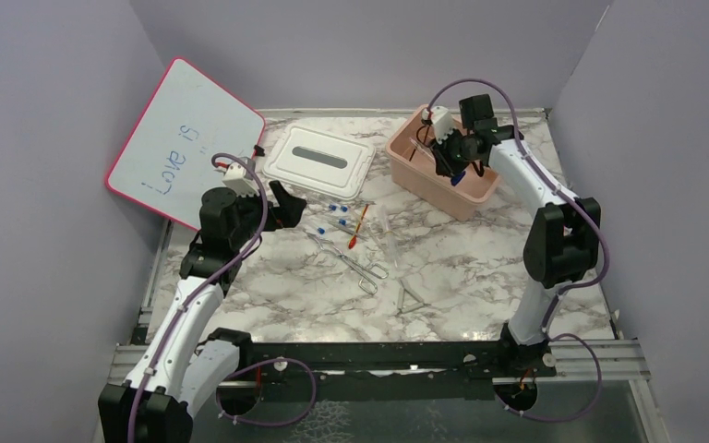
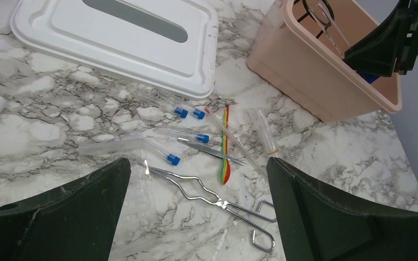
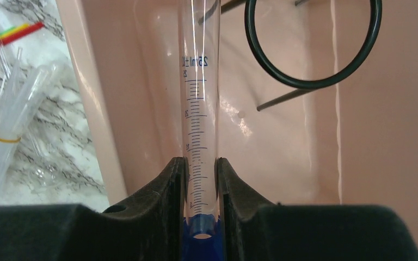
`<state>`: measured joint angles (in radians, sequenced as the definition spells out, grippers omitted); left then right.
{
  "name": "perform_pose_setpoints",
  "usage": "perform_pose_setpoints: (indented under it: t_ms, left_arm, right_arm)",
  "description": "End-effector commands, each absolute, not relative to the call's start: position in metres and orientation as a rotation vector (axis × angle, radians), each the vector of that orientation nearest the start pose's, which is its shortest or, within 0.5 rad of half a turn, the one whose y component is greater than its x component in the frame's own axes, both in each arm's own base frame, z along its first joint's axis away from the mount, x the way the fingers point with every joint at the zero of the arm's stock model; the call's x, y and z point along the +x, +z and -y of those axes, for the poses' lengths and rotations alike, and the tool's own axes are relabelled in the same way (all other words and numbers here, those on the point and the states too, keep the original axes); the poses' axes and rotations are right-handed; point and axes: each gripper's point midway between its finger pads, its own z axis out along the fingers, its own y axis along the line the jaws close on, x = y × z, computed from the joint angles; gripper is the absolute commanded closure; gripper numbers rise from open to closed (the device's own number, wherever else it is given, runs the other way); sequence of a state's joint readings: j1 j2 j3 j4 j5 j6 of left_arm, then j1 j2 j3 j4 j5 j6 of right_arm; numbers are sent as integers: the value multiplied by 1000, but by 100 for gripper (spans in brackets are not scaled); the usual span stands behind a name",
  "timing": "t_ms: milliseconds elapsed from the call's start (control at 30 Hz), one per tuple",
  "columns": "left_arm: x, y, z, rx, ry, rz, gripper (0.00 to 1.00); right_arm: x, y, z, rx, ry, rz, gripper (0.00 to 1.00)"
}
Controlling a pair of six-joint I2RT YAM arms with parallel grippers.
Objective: Organize the chemistry lab equipment
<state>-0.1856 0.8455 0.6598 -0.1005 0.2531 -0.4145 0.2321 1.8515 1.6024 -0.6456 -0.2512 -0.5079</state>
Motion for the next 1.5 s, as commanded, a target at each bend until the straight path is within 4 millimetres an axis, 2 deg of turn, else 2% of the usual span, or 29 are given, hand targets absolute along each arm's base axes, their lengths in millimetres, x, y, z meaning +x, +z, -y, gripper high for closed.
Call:
perform_pose_setpoints:
  t_ms: [0,300,533,700,933,1033,1267,1467]
  left_arm:
    - [303,228,119,-27,-644,-1882,1]
    - [305,224,119,-28,-641,-1896,1]
    - [305,223,119,-28,-638,-1900,1]
    - [305,223,118,-31,-635,-1900,1]
    - [305,221,118,-32,-628,-1905,1]
    - [306,222,116,-39,-618,-1904,1]
    - [305,225,115,-36,-616,-1894,1]
    - [303,229,116,-34,-624,-1882,1]
  right_arm:
    - [441,141,-130,-1106,248,-2224,91]
    - [438,116,-115,-1128,256,-2304,91]
    - [446,97,-110,-1098,209,-2323,90]
    - [443,87,-113,-1105,241,-2340,85]
    - [444,72,-110,-1094,230,-2371,83]
    - [447,80,-117,-1075,268,-2354,78]
    - [450,117,-125,-1030,305,-2300,66]
    - [441,159,-132,-993,349,-2244,53]
